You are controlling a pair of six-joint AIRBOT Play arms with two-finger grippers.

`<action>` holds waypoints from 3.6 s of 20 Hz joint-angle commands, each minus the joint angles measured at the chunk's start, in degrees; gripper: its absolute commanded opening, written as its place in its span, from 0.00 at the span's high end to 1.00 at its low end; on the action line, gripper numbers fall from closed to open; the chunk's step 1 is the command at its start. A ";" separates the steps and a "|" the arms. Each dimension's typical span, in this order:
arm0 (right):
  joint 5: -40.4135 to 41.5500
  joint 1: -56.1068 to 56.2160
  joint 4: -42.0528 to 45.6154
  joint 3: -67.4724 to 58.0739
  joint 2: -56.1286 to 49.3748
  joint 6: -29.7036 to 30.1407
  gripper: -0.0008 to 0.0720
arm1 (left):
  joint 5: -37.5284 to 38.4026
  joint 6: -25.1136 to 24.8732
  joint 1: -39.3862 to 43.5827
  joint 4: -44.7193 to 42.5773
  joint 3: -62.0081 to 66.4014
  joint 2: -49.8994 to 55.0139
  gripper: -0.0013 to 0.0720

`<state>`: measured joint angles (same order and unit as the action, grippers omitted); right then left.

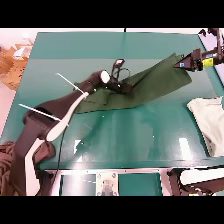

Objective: Fold the shirts.

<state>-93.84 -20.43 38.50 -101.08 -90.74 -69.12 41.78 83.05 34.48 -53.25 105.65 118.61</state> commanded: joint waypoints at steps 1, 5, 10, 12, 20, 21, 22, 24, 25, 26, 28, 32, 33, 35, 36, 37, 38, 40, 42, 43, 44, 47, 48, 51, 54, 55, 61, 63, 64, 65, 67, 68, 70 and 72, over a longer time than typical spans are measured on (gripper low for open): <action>-1.20 1.20 -5.42 -0.09 4.42 -0.98 0.97 | -4.92 0.48 2.69 7.34 0.07 3.34 0.95; -1.16 1.44 -5.51 -0.09 4.76 -3.02 0.97 | 2.12 -1.09 1.79 8.87 1.99 3.34 0.95; 0.00 6.19 -5.57 0.09 4.76 -7.28 0.97 | 32.22 -3.32 -7.54 -9.94 14.75 -2.36 0.95; 3.21 12.04 -5.46 0.37 4.70 -8.52 0.97 | 39.36 -2.40 -12.79 -19.87 14.75 -7.91 0.95; 46.05 47.12 -4.83 5.44 -7.69 -8.70 0.96 | 45.03 -2.56 -28.89 -24.00 13.84 -18.32 0.95; 52.87 51.56 -5.38 5.44 -11.56 -8.70 0.84 | 45.29 -2.60 -29.70 -24.00 13.51 -18.29 0.95; 59.32 55.71 -5.60 5.44 -15.52 -8.70 0.56 | 45.31 -3.08 -30.49 -23.98 12.66 -18.29 0.95; 66.31 60.26 -5.27 5.42 -21.11 -8.37 0.26 | 45.33 -4.72 -31.76 -24.04 10.91 -18.27 0.95; 65.64 59.91 -4.70 5.44 -21.73 -8.28 0.26 | 45.68 -5.42 -32.26 -24.09 10.45 -18.27 0.95; 62.97 57.75 -3.04 5.35 -21.00 -8.31 0.26 | 46.21 -5.75 -32.85 -24.33 10.47 -18.23 0.95; 55.49 50.14 -1.36 5.25 -17.29 -8.44 0.26 | 46.53 -6.16 -33.68 -24.37 10.47 -18.25 0.95; 37.40 30.34 3.08 5.40 -10.73 -12.68 0.26 | 46.56 -6.19 -34.25 -24.57 10.47 -18.25 0.95; 33.29 26.16 5.09 6.03 -10.23 -13.75 0.26 | 46.51 -6.19 -34.23 -24.59 10.47 -18.23 0.95; 27.50 19.54 7.28 10.47 -10.21 -14.49 0.26 | 46.12 -6.16 -34.23 -24.57 10.47 -18.23 0.95; 27.54 17.88 7.21 14.12 -10.25 -14.45 0.25 | 46.12 -6.14 -34.25 -24.59 10.47 -18.23 0.95; 28.26 17.20 7.19 17.70 -10.58 -14.40 0.25 | 46.14 -5.99 -34.23 -24.59 10.47 -18.23 0.95; 29.14 17.16 7.13 20.65 -11.56 -13.97 0.25 | 46.12 -5.97 -34.23 -24.59 10.47 -18.23 0.95; 29.27 18.99 3.37 23.02 -14.71 -10.93 0.25 | 46.14 -5.95 -34.23 -24.57 10.47 -18.23 0.95; 30.10 22.40 -0.98 22.93 -17.70 -8.96 0.25 | 46.31 -5.88 -34.23 -24.59 10.47 -18.23 0.95; 30.53 24.17 -3.28 22.49 -18.80 -8.04 0.25 | 46.36 -5.49 -34.23 -24.59 10.47 -18.23 0.95; 30.80 25.81 -5.68 21.59 -19.58 -7.04 0.26 | 46.34 -5.49 -34.23 -24.61 10.47 -18.23 0.95; 29.59 27.74 -8.04 16.00 -19.47 -6.73 0.97 | 46.95 -5.49 -34.23 -24.59 10.47 -18.23 0.95; 28.13 26.97 -7.41 13.09 -18.78 -7.45 0.97 | 47.25 -5.49 -34.25 -24.59 10.47 -18.23 0.95; 24.57 21.22 -4.98 7.41 -12.46 -11.61 0.97 | 48.46 -5.49 -34.23 -24.59 10.47 -18.23 0.95; 21.42 11.47 -3.21 6.51 -2.56 -14.34 0.97 | 49.00 -5.51 -34.23 -24.59 10.47 -18.23 0.95; 20.94 7.96 -2.19 6.51 0.24 -15.37 0.97 | 49.00 -5.51 -34.23 -24.57 10.47 -18.23 0.95; 18.14 -16.00 -1.40 6.23 8.35 -17.05 0.97 | 49.42 -5.42 -34.23 -24.52 10.47 -18.23 0.95; 17.18 -23.67 -1.14 5.33 8.31 -17.05 0.97 | 49.51 -5.05 -34.23 -24.52 10.47 -18.23 0.95; 16.70 -26.67 -1.11 5.07 8.31 -17.05 0.97 | 49.33 -5.03 -34.23 -24.52 10.47 -18.23 0.95; 15.96 -29.59 -0.68 4.85 8.31 -17.03 0.97 | 49.07 -4.87 -34.23 -24.52 10.47 -18.23 0.95; 13.38 -34.29 -0.26 4.50 8.31 -17.00 0.97 | 48.65 -3.87 -34.23 -24.35 10.47 -18.23 0.95; 11.76 -36.09 -0.07 4.11 8.31 -17.00 0.97 | 48.72 -3.80 -34.23 -24.35 10.47 -18.23 0.95; 8.37 -38.56 2.75 2.60 8.33 -17.11 0.97 | 48.74 -3.80 -34.23 -24.33 10.47 -18.23 0.95; 4.44 -39.67 8.15 0.20 8.59 -17.99 0.97 | 48.94 -3.80 -34.23 -24.33 10.47 -18.23 0.95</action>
<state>-83.88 -56.71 41.10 -98.63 -82.39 -86.37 90.67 79.00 0.27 -77.62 116.11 100.40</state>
